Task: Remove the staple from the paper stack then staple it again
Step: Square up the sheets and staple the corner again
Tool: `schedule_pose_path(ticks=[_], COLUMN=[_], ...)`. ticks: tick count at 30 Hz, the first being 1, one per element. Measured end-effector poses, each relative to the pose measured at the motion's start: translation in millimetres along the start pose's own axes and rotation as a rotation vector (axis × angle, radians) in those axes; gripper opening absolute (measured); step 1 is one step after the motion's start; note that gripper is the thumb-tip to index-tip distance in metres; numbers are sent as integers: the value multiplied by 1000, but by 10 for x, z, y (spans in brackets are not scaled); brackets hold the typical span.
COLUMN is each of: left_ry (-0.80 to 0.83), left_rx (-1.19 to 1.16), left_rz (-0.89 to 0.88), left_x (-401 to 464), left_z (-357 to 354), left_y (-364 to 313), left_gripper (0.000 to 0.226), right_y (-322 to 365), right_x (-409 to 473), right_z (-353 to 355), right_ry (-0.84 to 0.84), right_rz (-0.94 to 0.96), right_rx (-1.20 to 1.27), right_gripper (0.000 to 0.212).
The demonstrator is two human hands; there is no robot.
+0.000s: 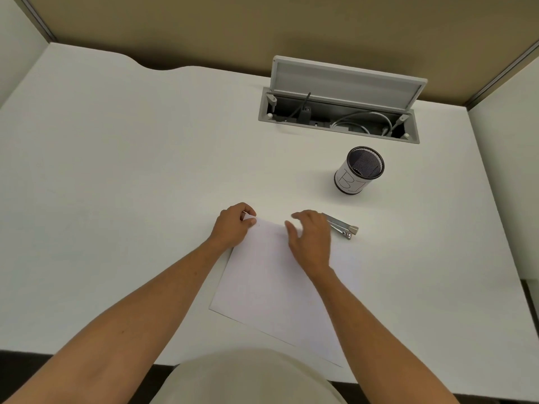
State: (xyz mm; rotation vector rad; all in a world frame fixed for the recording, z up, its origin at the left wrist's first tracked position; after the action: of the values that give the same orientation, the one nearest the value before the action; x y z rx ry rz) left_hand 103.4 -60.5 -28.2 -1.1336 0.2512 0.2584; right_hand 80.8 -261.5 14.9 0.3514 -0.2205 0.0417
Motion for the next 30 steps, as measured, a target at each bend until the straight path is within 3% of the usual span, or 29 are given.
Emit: schedule_pose_path(ticks=[8,20,30], left_ry=[-2,36,-28], left_rx=[-13,-76,26], left_rz=[0,-31,-79], left_x=[-40,-83,-157], left_z=[-64,-171,-246], left_y=[-7,-68,-147], left_gripper=[8,9,8], right_y=[372,403,441], right_x=[-87,1,42], right_z=[-278,-258,-261], right_ry=[289,331,449], right_rz=[85,226,253], right_rx=[-83,-271,-440], right_gripper=[20,23,23])
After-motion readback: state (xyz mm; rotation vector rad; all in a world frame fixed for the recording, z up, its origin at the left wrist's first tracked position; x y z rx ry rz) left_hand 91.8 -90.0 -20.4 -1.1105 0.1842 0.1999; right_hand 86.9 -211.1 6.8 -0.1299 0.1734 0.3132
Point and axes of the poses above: each hand's wrist, its own x-axis towards the middle knuckle, its own z-axis out of the back of the hand, y = z × x, the point moved 4 cm from there along x, towards the middle knuckle, and after that the axes turned 14 degrees about -x, right-handed, at the moved point
